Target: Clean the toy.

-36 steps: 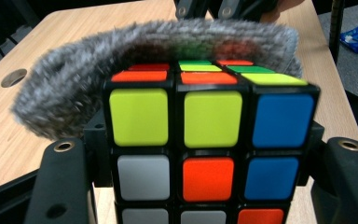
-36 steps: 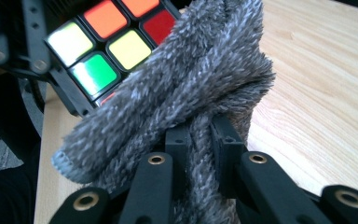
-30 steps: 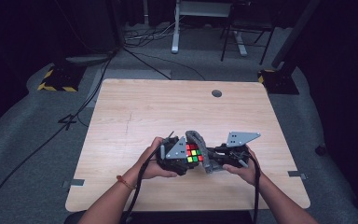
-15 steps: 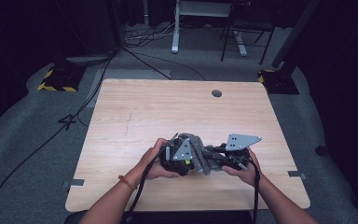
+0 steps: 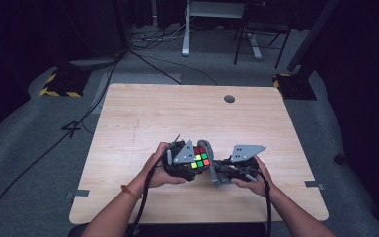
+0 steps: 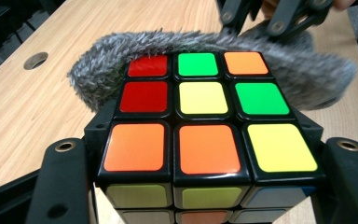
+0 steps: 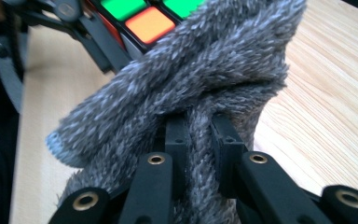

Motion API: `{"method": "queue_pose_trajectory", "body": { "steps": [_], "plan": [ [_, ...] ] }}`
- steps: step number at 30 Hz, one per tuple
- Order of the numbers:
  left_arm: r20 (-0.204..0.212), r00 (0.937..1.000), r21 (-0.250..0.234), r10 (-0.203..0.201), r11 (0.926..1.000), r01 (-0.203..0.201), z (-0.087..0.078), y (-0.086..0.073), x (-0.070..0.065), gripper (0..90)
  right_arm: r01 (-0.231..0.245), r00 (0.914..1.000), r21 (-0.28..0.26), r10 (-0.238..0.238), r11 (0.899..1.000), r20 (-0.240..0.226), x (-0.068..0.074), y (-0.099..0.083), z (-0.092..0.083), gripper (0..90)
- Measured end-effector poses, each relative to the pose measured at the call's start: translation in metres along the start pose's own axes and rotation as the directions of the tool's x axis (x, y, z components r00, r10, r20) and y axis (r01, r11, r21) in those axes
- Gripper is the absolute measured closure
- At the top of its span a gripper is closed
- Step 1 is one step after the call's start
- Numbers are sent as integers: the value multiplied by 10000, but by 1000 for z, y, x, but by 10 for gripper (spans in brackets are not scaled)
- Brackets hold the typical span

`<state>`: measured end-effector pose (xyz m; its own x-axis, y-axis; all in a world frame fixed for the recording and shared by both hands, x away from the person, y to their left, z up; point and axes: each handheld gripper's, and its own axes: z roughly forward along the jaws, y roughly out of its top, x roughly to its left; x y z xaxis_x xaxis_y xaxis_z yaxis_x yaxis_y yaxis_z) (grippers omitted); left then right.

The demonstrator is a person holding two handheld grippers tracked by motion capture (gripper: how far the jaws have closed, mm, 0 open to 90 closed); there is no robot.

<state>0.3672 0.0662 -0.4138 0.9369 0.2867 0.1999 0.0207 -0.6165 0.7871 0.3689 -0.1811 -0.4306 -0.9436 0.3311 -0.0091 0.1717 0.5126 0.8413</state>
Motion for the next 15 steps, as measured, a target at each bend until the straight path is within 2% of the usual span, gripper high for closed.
{"method": "queue_pose_trajectory", "body": {
  "steps": [3,7,9,12,15],
  "plan": [
    [127,9999,-31,-37,10000,38,1,-1,0,335,-18,9999,-278,15,9996,-99,0,1,-4,799],
    [391,9992,38,43,10000,-44,6,0,-4,335,55,9997,-517,-43,9986,238,1,5,-10,799],
    [552,9983,46,157,9999,-160,7,1,-6,334,67,9992,-461,-49,9989,391,1,5,-10,799],
    [927,9955,-295,209,9994,-182,7,4,-10,335,13,9982,-413,12,9991,600,-1,4,-9,798],
    [976,9947,-487,323,9984,-277,5,6,-13,334,-149,9985,-298,165,9994,526,-4,2,-7,798]
  ]
}}
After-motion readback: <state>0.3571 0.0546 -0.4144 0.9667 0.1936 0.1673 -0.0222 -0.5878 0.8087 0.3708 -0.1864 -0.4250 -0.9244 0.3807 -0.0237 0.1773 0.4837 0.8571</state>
